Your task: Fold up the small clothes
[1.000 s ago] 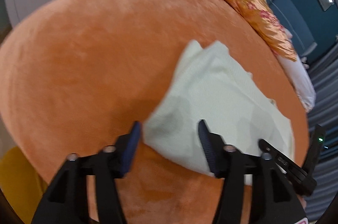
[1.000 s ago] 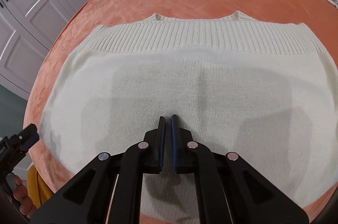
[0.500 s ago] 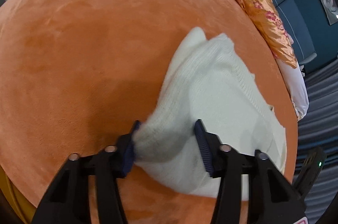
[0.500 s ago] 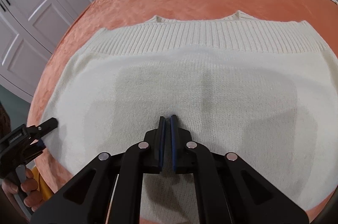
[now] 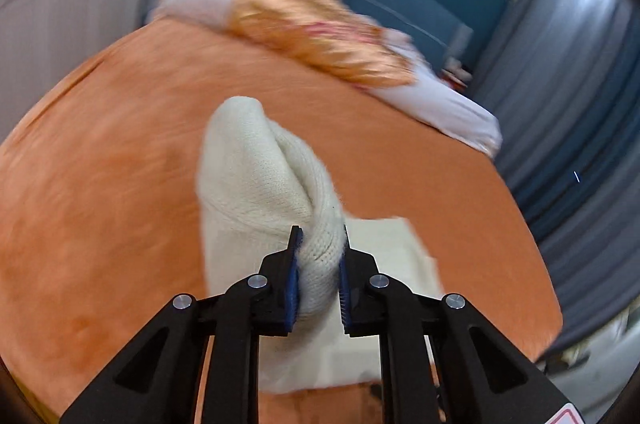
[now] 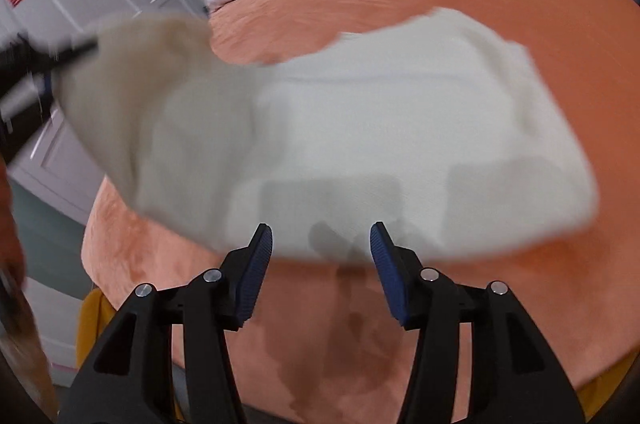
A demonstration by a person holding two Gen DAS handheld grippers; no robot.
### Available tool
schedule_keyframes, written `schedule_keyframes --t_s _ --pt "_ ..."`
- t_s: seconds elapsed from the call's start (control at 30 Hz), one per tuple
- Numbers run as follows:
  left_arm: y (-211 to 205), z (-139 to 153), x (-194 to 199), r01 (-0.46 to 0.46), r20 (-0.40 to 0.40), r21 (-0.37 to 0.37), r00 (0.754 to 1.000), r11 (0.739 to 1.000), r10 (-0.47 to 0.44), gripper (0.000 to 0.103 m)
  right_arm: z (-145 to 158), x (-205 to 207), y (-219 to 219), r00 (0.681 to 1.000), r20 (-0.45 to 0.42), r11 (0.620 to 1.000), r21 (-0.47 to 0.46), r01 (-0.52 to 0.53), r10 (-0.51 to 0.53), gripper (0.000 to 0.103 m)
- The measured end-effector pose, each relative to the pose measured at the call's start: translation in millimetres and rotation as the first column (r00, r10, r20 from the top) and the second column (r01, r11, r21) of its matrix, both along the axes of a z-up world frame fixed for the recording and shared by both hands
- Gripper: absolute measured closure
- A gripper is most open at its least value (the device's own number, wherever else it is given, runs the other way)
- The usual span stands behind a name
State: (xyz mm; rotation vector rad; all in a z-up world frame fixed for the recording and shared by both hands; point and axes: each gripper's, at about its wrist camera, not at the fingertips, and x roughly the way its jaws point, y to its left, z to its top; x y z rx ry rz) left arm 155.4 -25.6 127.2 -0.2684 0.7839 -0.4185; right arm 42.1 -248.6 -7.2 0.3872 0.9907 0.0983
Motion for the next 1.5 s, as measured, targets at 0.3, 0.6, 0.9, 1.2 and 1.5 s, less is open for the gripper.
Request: schedule_keyframes --t_s 0.3,0.6,0.9,1.2,1.5 --pt "-184 -60 -17 0.293 -0.101 0.139 0.955 0.946 -0.28 0.095 -11 -58 -81 0.981 -0.016 0.98 0.042 0.194 -0.193 0.053" --pt "-181 -129 -36 0.333 -0.22 0.197 0.932 0.922 -0.289 0.084 -8 -66 -106 0.971 0.014 0.968 0.085 0.237 -0.239 0.053" --pt "-108 -114 -58 0.242 -0.147 0.283 0.967 0.928 -0.207 0.057 16 6 -98 0.981 0.063 0.96 0.225 0.168 -0.186 0.034" --pt "-68 -146 -33 0.171 -0.216 0.311 0.971 0.935 -0.105 0.056 -4 68 -52 0.991 -0.059 0.95 0.282 0.135 -0.123 0.029" --pt "-71 -157 -37 0.164 -0.198 0.376 0.976 0.912 -0.094 0.052 17 110 -38 0.999 -0.027 0.979 0.201 0.033 -0.028 0.089"
